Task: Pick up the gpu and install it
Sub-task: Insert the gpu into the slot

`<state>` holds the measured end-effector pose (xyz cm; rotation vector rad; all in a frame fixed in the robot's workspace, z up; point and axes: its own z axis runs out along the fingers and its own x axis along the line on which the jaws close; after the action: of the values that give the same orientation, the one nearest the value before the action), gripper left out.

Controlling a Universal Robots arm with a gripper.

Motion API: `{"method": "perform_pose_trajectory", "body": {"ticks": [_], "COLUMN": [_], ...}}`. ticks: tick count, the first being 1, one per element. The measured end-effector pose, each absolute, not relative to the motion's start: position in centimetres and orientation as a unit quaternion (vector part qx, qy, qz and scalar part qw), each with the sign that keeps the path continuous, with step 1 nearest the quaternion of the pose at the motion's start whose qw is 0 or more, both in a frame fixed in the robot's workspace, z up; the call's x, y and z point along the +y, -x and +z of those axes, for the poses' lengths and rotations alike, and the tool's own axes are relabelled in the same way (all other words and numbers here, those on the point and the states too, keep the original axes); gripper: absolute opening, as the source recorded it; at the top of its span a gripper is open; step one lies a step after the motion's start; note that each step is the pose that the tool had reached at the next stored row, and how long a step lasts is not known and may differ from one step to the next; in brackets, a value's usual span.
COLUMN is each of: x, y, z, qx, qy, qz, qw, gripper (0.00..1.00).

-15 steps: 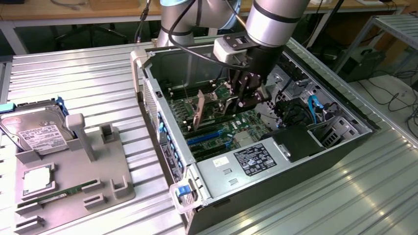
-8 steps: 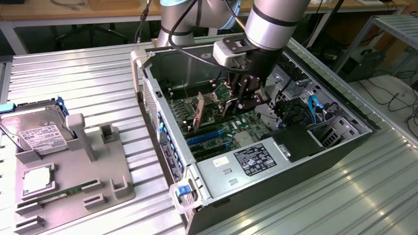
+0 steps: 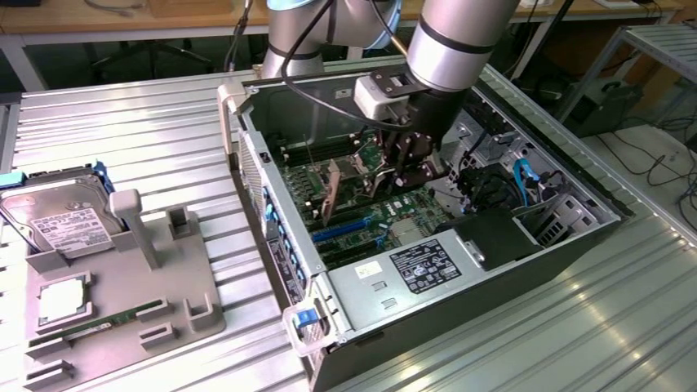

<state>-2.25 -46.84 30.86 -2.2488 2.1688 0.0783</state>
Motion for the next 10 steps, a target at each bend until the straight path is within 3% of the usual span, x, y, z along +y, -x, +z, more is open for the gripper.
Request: {"method": "perform_pose_trajectory", "body": {"ticks": [10], "x": [-46.84], "y": [2.37], "z": [29.78], "qx": [0.694], "qy": [0.72], "qz": [0.026], "qw": [0.009], "gripper": [0.27]}}
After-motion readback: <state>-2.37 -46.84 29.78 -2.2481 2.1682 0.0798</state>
